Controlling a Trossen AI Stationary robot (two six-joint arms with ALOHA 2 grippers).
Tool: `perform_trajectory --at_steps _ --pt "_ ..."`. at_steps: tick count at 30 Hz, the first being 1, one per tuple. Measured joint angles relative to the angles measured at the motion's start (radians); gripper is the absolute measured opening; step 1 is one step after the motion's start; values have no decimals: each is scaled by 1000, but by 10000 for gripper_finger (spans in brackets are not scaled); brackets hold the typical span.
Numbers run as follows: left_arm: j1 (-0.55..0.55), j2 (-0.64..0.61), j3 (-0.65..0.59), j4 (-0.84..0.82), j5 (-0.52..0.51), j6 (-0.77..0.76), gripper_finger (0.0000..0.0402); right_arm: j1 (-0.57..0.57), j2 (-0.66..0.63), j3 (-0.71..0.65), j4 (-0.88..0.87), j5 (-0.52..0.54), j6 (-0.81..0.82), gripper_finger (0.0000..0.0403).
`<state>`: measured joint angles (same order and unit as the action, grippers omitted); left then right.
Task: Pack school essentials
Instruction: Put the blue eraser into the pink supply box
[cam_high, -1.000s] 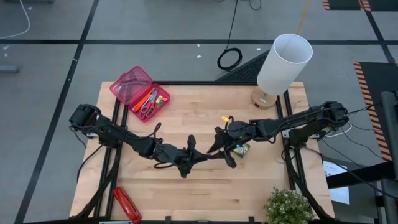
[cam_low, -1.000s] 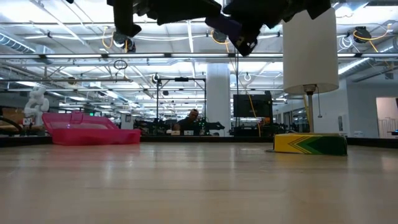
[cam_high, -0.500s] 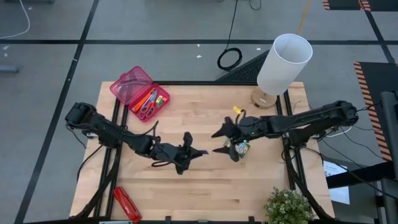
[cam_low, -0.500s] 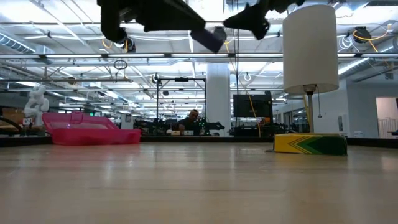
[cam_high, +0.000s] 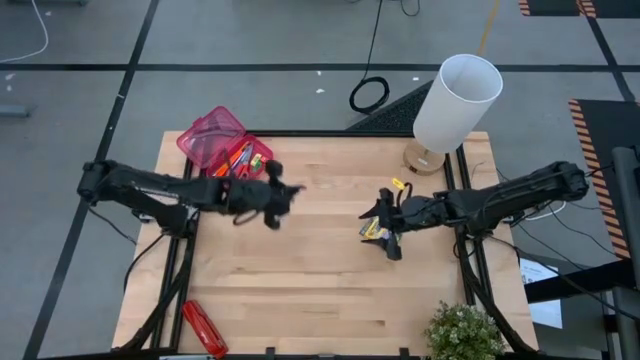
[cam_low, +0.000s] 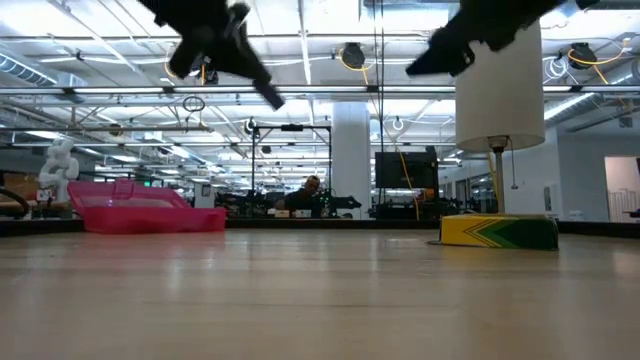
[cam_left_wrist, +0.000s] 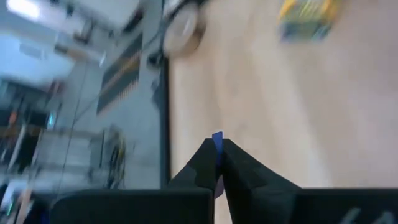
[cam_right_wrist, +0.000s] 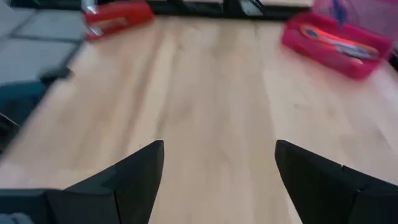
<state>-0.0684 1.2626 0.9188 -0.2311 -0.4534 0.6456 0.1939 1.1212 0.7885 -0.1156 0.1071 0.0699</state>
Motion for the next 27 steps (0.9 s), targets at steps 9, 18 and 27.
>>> perform_trajectory --at_steps 9,18,27 --pt "404 -81 -109 -55 105 68 11 -48 -2 -130 139 28 -27 299" --pt "723 -43 -168 -46 329 106 6 -64 -1 -202 220 25 -47 299" --pt "795 49 -203 -45 356 126 10 -65 -1 -210 248 25 -52 299"
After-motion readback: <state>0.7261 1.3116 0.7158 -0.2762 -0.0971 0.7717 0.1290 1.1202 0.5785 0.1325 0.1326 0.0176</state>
